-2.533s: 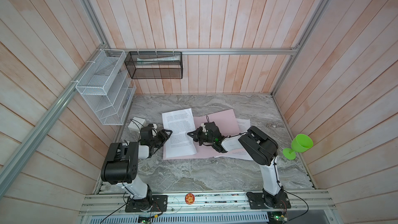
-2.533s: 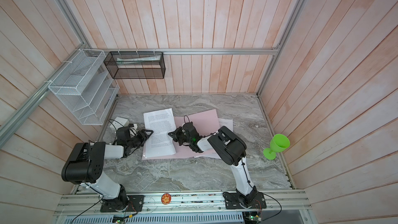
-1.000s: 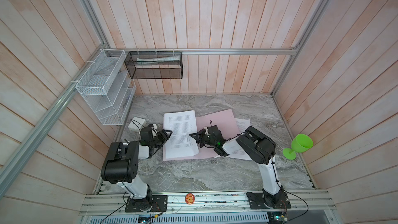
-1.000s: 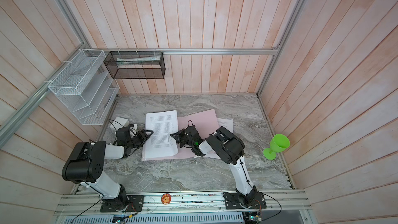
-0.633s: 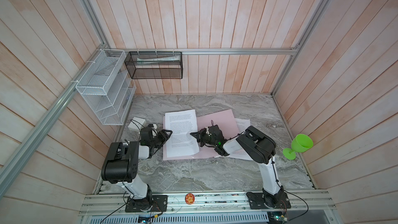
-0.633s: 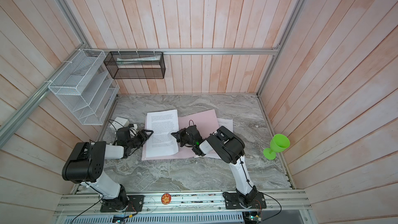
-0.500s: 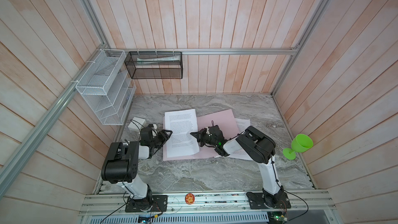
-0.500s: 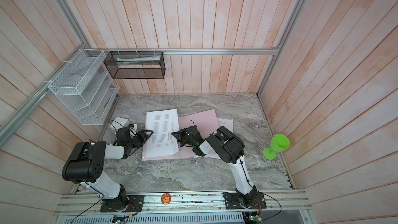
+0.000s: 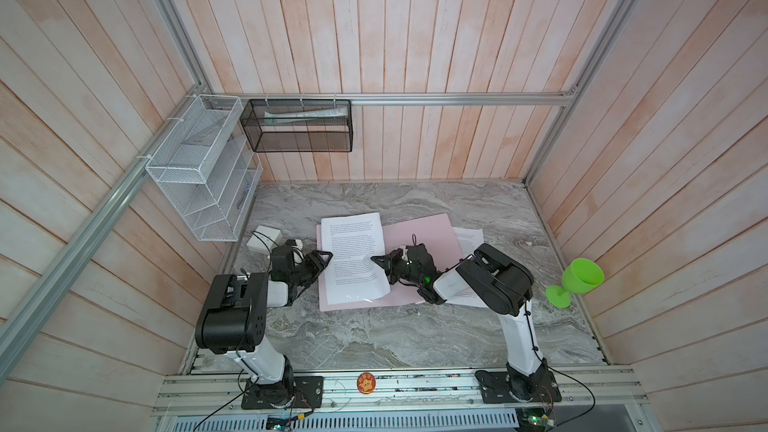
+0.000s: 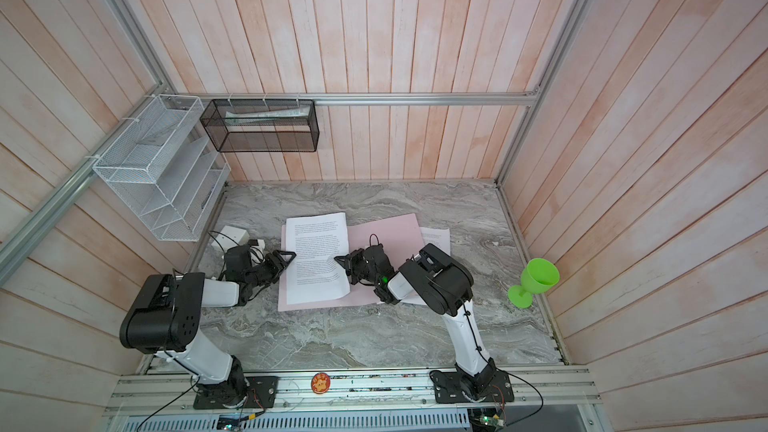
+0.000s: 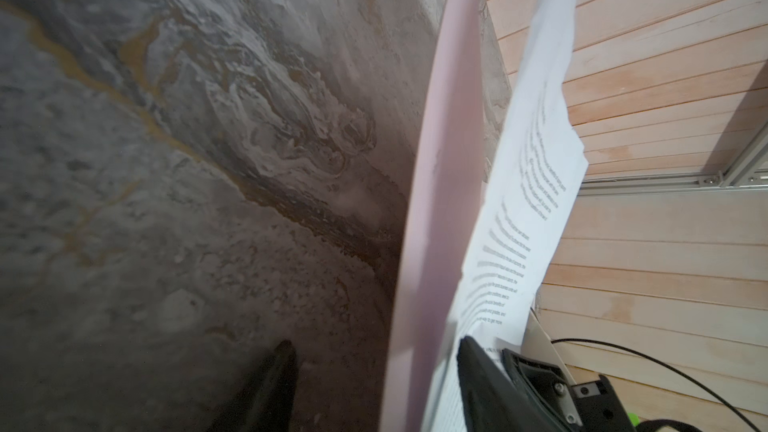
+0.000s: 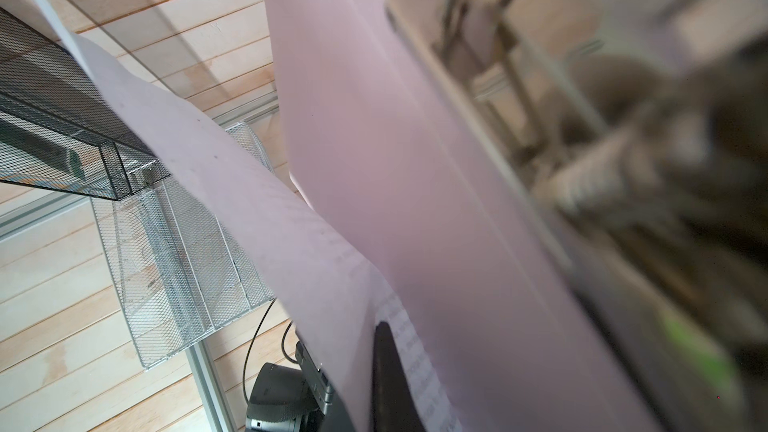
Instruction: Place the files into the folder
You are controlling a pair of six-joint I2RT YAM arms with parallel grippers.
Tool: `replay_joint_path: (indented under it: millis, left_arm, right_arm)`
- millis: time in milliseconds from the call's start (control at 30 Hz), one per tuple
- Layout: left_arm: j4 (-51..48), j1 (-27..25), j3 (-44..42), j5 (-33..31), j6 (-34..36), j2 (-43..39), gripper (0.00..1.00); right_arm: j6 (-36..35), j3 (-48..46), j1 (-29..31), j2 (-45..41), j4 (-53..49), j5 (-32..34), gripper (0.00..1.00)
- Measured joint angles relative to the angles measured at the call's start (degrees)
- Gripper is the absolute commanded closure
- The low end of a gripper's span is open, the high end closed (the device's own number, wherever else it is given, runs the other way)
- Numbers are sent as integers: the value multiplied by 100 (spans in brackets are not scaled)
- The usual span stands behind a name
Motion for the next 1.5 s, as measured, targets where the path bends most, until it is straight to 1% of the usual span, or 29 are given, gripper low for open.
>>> replay_joint_path:
  millis: [33, 100, 133, 167, 200, 267, 300, 333, 433, 467, 533, 567, 633, 700, 767, 867, 967, 1100, 1200, 1267, 1333, 1500]
  left_arm:
    - [0, 0, 0, 0, 0, 0, 36]
    - [0, 0, 0, -2, 0, 0, 37]
    - [0, 0, 0, -2, 2, 0, 38]
    - [-2, 0, 0, 0, 4, 0, 42]
    - [-4, 2, 2, -2, 15, 0, 49]
    - [-22, 2, 7, -7, 42, 0, 61]
    - [-28, 2, 13, -7, 52, 0, 65]
    - [-31, 2, 22, -7, 57, 0, 67]
    - [-17, 4, 57, 2, 90, 2, 74]
    - [-17, 4, 70, 7, 96, 2, 78]
    - [-20, 11, 136, 37, 162, 37, 98]
    - [-13, 15, 188, 74, 181, 70, 100]
    - [22, 24, 304, 162, 225, 166, 100]
    - [52, 55, 393, 282, 271, 267, 100]
    - [70, 92, 433, 372, 308, 367, 100]
    - [72, 136, 507, 498, 337, 522, 100]
    - [74, 153, 627, 632, 356, 649, 100]
    - [107, 153, 743, 778, 372, 789, 100]
    - [133, 153, 778, 831, 367, 907, 100]
    - [138, 162, 780, 846, 358, 957, 100]
    - [149, 168, 780, 859, 348, 975, 100]
    - [151, 168, 782, 863, 330, 975, 100]
  right_arm:
    - [-46, 39, 15, 0, -52, -2, 99]
    - [-289, 162, 24, -26, -337, -11, 77]
    - [-450, 201, 22, -81, -527, -15, 70]
    - [-647, 225, 13, -186, -782, -26, 64]
    - [-887, 240, -7, -339, -1071, -50, 58]
    - [-1375, 306, -70, -671, -1659, -111, 55]
    - [-1703, 393, -120, -837, -2000, -190, 53]
    - [-1974, 485, -177, -957, -2253, -256, 53]
    - [-2857, 885, -474, -1163, -2977, -752, 53]
    - [-3154, 1064, -601, -1150, -3246, -979, 54]
    - [-3729, 1537, -837, -960, -3893, -1526, 53]
    - [-4138, 1987, -964, -728, -4424, -1808, 53]
    - [-4955, 2879, -1150, -221, -5377, -2096, 54]
    - [-5786, 3709, -1320, 243, -6341, -2155, 54]
    - [-6454, 4317, -1480, 551, -7123, -2155, 54]
    - [-7230, 5407, -1676, 1080, -8146, -2107, 53]
    - [-7785, 6522, -1816, 1659, -8841, -2122, 53]
    - [-8262, 7670, -1853, 2365, -9608, -2293, 54]
    - [-8428, 8225, -1827, 2872, -9984, -2490, 54]
    - [-8461, 8319, -1821, 3014, -10017, -2802, 54]
    - [-8459, 8314, -1801, 3014, -10043, -2898, 54]
    - [-8303, 8043, -1738, 3016, -9794, -3429, 54]
